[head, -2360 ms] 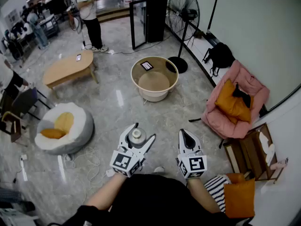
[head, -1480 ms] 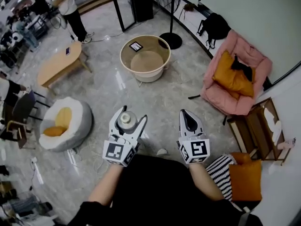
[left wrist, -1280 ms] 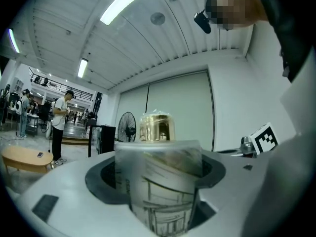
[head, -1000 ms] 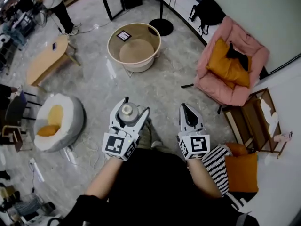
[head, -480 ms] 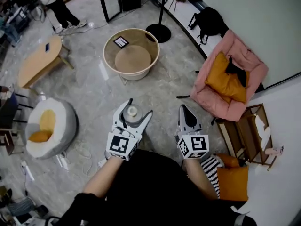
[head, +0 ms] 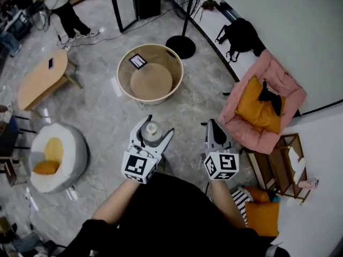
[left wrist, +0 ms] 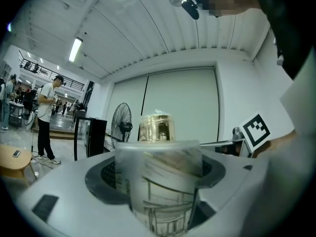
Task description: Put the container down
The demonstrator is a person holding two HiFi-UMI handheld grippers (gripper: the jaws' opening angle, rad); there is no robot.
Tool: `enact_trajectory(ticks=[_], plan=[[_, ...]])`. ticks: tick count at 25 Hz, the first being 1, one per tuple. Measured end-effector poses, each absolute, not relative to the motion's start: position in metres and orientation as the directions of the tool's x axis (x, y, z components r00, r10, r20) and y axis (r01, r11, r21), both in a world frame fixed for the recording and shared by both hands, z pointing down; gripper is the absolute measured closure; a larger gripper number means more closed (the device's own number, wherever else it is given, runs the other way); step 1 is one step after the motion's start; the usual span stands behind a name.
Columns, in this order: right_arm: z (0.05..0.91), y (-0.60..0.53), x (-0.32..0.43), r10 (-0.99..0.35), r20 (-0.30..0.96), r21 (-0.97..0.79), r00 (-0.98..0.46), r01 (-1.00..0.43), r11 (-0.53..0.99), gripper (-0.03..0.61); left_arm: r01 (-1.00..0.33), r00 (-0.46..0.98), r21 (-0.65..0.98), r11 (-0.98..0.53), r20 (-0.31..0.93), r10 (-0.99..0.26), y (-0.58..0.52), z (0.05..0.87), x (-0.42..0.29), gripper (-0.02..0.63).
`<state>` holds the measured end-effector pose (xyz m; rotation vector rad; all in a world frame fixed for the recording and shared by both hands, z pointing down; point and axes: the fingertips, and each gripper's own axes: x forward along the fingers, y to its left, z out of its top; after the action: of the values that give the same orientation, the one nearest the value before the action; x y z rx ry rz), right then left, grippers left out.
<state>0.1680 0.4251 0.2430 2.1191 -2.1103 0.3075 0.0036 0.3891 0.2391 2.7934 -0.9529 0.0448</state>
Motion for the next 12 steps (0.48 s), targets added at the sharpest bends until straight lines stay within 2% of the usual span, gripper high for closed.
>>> enact_trajectory(ticks=[12], plan=[[0.244, 0.315, 0.160, -0.963, 0.268, 0.006, 0.038, -0.999, -0.038, 0.555, -0.563, 0.826, 0.171, -0.809, 0.067, -0.560, 0.265, 0.232, 0.002, 0.265]])
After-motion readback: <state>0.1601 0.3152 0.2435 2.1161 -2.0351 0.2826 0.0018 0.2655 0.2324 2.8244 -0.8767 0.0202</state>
